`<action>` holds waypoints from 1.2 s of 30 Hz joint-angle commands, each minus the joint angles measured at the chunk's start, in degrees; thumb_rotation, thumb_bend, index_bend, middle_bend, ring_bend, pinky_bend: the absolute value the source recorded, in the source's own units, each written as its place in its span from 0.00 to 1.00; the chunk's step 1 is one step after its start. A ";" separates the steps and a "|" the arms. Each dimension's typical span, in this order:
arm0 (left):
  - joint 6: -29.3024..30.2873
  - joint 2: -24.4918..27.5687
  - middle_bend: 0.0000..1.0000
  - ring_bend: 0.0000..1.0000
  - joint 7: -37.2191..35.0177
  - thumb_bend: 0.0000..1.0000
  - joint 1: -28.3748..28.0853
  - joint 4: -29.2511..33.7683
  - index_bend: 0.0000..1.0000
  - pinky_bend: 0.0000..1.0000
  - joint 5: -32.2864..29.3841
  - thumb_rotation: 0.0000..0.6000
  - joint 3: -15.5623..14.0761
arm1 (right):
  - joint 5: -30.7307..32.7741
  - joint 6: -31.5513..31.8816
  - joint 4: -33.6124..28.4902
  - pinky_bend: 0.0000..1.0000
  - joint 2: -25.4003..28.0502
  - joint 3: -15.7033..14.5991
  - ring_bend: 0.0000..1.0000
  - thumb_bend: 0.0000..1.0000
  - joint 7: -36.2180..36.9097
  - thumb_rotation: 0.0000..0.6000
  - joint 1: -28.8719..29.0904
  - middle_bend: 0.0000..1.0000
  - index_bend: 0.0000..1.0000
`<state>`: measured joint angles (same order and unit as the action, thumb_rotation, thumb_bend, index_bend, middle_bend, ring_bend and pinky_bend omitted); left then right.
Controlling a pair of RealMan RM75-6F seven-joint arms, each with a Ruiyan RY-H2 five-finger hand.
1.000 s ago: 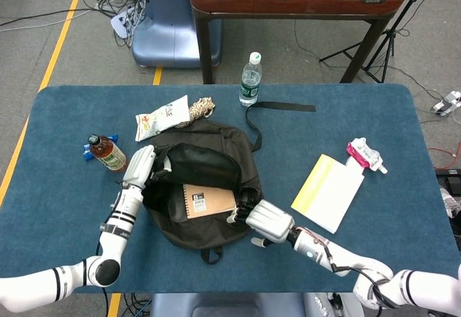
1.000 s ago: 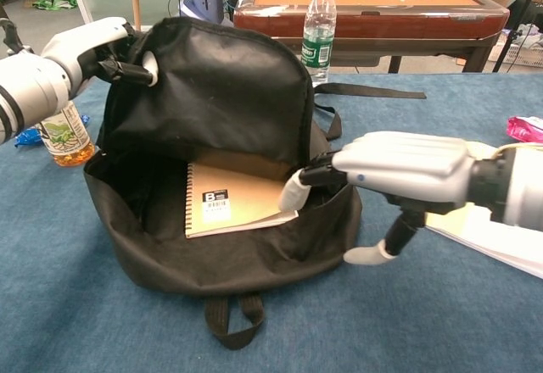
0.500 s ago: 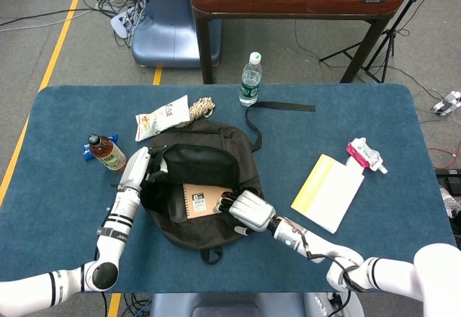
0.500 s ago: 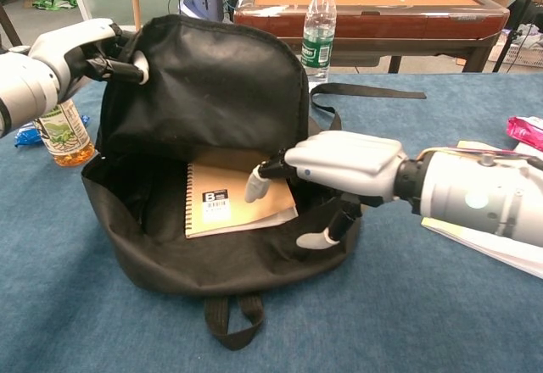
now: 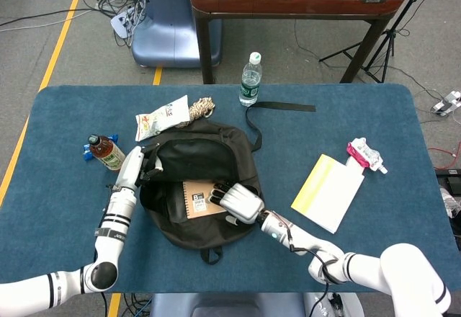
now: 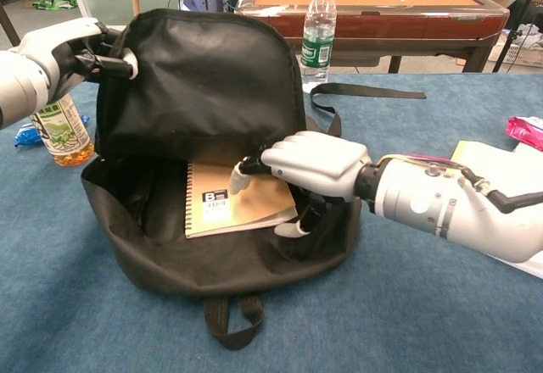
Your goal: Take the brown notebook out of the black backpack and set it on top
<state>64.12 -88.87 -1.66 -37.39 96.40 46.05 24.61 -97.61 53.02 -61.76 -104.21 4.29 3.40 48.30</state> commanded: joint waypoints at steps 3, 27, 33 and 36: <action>-0.09 0.47 0.51 0.51 -0.50 0.75 0.34 0.60 0.55 0.40 -1.61 1.00 0.82 | -0.74 2.67 4.58 0.31 -3.14 -0.79 0.17 0.24 2.96 1.00 1.03 0.27 0.29; -0.83 1.95 0.50 0.51 -0.51 0.74 0.66 2.83 0.54 0.40 -6.08 1.00 1.58 | -0.27 6.73 18.25 0.31 -10.69 -3.21 0.17 0.20 9.04 1.00 1.99 0.27 0.29; -1.12 2.36 0.50 0.51 -0.75 0.74 0.76 3.28 0.54 0.40 -7.02 1.00 1.72 | -0.58 7.39 22.11 0.31 -12.89 -3.57 0.17 0.20 10.06 1.00 2.86 0.27 0.30; -1.14 2.54 0.50 0.51 -0.87 0.74 0.82 3.44 0.54 0.40 -7.34 1.00 1.80 | -0.83 8.32 24.17 0.31 -14.04 -3.72 0.17 0.20 11.13 1.00 3.21 0.27 0.32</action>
<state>62.98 -86.34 -2.52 -36.58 99.82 38.72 26.40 -98.26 60.79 -38.50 -117.57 0.71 13.89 51.23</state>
